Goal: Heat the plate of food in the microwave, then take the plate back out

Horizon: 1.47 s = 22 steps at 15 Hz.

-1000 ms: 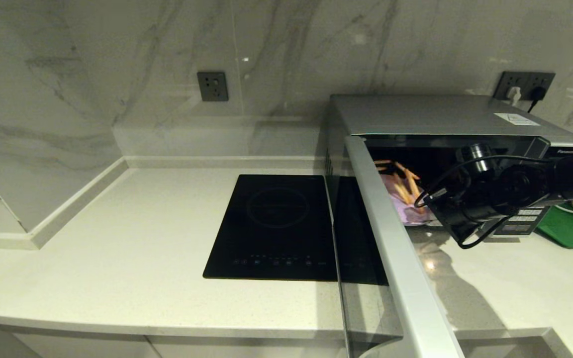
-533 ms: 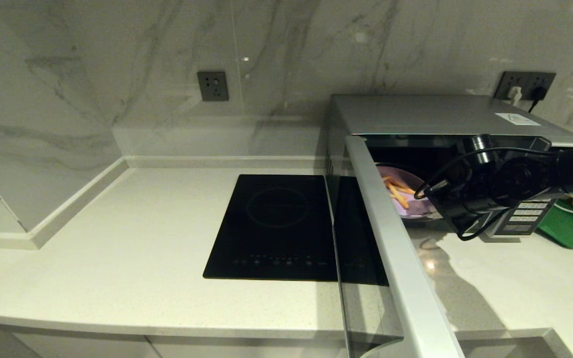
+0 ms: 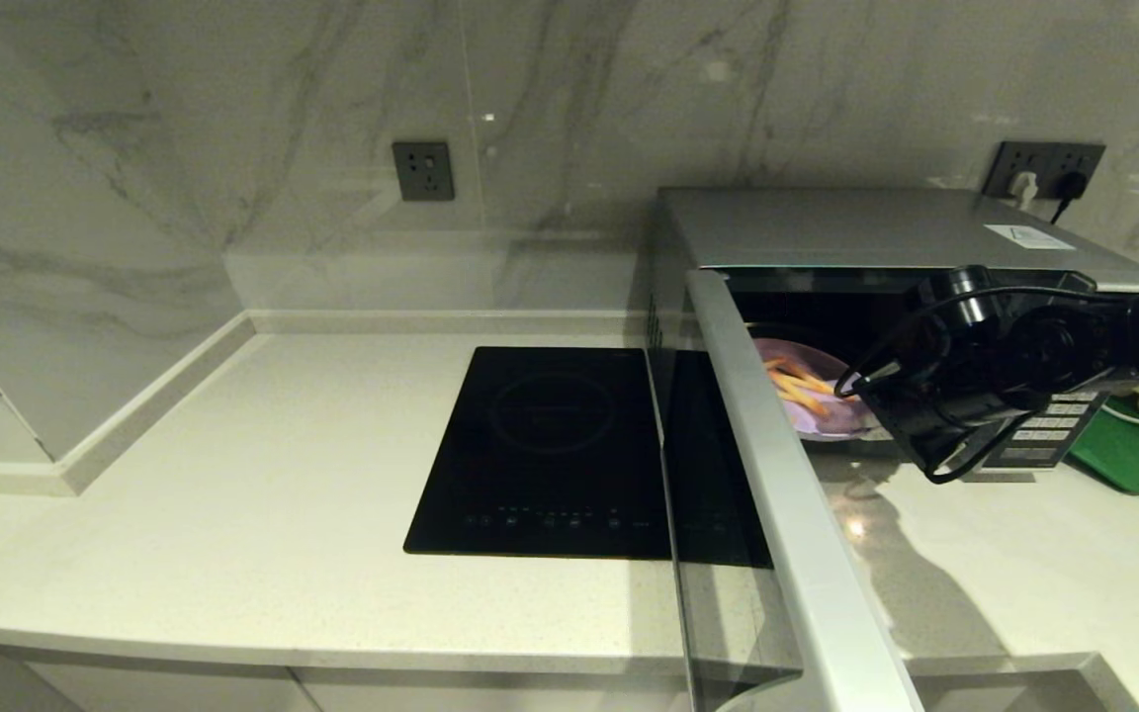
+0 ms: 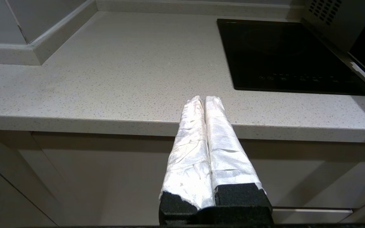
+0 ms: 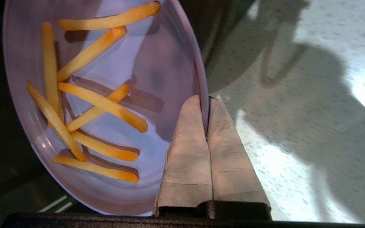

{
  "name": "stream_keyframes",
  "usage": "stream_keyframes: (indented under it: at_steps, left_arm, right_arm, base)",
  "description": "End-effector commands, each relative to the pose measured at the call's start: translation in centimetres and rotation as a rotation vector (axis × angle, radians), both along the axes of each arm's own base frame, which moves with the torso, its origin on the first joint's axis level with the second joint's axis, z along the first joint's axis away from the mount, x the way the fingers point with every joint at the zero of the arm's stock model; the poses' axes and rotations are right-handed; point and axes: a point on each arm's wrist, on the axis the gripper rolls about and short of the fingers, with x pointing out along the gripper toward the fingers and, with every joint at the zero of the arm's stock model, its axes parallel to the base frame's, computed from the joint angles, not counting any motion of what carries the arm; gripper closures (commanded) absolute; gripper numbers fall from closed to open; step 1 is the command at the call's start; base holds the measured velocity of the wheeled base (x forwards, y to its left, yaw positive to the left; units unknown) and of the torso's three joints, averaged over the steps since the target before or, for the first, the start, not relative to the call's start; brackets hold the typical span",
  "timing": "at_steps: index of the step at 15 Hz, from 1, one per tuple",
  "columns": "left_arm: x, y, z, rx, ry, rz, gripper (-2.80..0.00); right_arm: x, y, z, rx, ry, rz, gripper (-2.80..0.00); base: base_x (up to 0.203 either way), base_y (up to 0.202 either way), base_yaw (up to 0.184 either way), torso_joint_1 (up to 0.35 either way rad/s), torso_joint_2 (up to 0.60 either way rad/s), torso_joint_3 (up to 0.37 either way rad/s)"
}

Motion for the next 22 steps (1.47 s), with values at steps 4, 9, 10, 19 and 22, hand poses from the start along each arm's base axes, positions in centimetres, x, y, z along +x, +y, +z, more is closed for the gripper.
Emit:
stream_keyframes:
  at_steps: [4, 9, 10, 19, 22]
  left_arm:
    - [0.0, 0.0, 0.0, -0.001, 0.000, 0.001, 0.00]
    - [0.0, 0.0, 0.0, -0.001, 0.000, 0.001, 0.00]
    - [0.0, 0.0, 0.0, -0.001, 0.000, 0.001, 0.00]
    - [0.0, 0.0, 0.0, -0.001, 0.000, 0.001, 0.00]
    - [0.0, 0.0, 0.0, -0.001, 0.000, 0.001, 0.00]
  right_arm:
    - [-3.3, -0.9, 1.4, -0.002, 0.006, -0.010, 0.00]
    - [-8.1, -1.4, 2.1, -0.019, 0.027, 0.003, 0.00]
    - [-9.2, -1.5, 2.4, -0.022, 0.021, 0.005, 0.00]
    - [-20.6, -6.4, 3.9, -0.099, -0.040, -0.052, 0.00]
    - [-23.5, -9.6, 2.4, -0.102, 0.000, -0.125, 0.00]
  base:
    - [0.000, 0.000, 0.000, 0.000, 0.00, 0.000]
    - [0.000, 0.000, 0.000, 0.000, 0.00, 0.000]
    - [0.000, 0.000, 0.000, 0.000, 0.00, 0.000]
    - [0.000, 0.000, 0.000, 0.000, 0.00, 0.000]
    - [0.000, 0.000, 0.000, 0.000, 0.00, 0.000]
